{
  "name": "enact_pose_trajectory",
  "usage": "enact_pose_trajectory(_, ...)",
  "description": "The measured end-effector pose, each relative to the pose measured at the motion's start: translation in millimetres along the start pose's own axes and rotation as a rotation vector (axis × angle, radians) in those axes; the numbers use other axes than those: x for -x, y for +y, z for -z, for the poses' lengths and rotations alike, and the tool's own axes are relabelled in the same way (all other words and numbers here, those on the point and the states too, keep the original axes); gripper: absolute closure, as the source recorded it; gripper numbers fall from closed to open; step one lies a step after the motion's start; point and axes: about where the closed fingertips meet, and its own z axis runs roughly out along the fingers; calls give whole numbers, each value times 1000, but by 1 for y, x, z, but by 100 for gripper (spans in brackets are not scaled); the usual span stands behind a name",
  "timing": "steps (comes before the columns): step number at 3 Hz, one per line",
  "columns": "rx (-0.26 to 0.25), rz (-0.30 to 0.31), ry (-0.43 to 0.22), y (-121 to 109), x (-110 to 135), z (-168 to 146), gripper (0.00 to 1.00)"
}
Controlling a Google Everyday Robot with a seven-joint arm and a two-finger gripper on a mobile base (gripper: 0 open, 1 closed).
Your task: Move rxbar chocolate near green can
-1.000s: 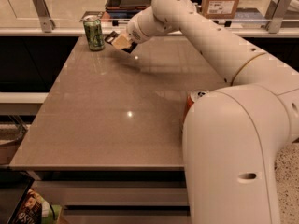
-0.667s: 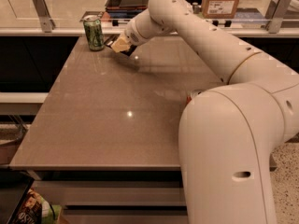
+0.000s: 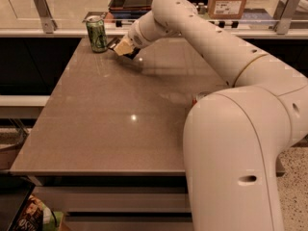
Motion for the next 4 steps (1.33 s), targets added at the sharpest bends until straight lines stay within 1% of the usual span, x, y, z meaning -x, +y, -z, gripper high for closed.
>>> enact_pose_trajectory(2, 9, 0, 3, 4, -1, -6, 13)
enact_pose_trajectory(3, 14, 0, 4, 6, -2, -9, 0)
enact_pose_trajectory(4, 14, 0, 4, 6, -2, -9, 0)
